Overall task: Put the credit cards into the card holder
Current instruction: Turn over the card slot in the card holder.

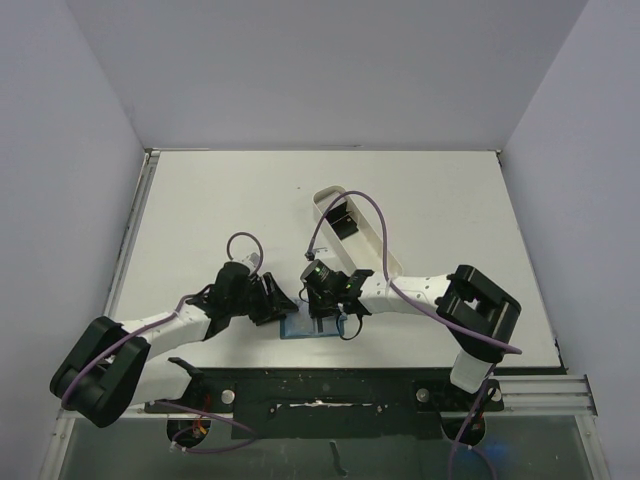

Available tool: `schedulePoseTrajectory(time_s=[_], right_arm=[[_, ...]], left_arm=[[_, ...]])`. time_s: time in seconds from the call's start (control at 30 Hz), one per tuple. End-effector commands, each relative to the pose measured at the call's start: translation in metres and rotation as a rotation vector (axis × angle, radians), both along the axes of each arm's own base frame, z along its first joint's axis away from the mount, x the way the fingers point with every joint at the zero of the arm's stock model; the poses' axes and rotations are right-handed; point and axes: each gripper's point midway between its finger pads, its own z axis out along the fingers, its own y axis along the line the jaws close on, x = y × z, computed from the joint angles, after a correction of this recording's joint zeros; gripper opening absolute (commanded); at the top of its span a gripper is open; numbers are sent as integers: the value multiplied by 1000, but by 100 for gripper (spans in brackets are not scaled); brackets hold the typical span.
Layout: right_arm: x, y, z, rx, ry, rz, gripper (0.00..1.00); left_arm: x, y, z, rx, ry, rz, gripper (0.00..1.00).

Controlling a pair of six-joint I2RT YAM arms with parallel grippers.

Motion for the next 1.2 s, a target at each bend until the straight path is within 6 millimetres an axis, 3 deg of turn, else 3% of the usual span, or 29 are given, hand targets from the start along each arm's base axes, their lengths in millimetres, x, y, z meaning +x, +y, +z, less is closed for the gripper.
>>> schedulePoseTrajectory(time_s=[0.0, 0.93, 1.17], right_arm=[[6, 2, 4, 9, -19, -14, 12], [6, 0, 4, 17, -20, -20, 12], [7, 0, 6, 21, -26, -21, 12]], left_arm=[[9, -11, 22, -87, -68, -10, 48], [19, -9, 54, -99, -155, 20, 47], [15, -12, 42, -111, -132, -3, 48]])
